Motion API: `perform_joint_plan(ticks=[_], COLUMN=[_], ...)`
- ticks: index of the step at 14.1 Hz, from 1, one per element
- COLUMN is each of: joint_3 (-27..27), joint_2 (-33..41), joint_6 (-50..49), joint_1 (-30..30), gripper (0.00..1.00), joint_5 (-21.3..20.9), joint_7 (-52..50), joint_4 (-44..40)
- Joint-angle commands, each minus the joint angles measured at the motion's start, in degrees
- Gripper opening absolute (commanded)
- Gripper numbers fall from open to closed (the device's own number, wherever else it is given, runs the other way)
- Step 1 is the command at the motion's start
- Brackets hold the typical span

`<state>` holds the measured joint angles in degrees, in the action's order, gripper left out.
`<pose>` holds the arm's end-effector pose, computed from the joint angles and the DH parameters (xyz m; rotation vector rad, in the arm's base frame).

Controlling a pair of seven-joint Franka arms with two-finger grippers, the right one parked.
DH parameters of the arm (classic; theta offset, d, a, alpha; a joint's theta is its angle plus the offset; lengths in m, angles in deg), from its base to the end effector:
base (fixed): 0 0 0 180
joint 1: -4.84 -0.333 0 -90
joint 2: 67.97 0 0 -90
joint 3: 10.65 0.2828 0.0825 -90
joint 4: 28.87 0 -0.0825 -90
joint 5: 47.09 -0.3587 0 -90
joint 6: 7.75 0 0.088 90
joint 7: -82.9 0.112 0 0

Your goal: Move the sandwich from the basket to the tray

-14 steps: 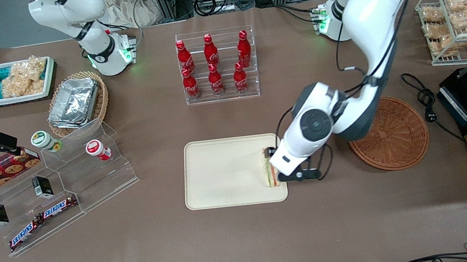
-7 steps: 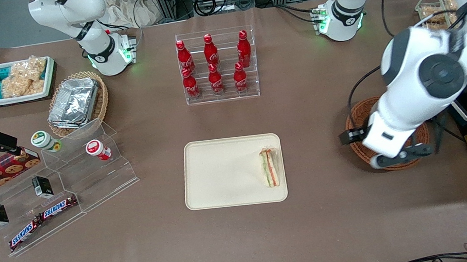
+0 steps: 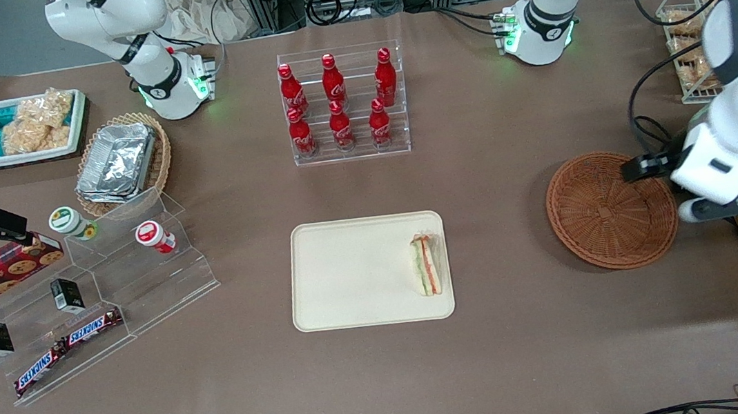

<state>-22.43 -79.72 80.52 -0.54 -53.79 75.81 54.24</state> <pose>0.5756 -0.0406 0.5260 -3.0500 -0.0167 0.1545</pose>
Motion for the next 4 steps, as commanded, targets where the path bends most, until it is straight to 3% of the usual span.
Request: perform_joint_plan(ticks=[1, 4], joint_3=[5.88, 7.03], joint_2=[4.54, 5.52], joint_6=[-2.48, -2.75], joint_1=[2.57, 2.31], gripper=[0.99, 0.99], joint_5=[2.03, 2.04], joint_7=[3.22, 3.31], joint_4=[2.14, 2.58])
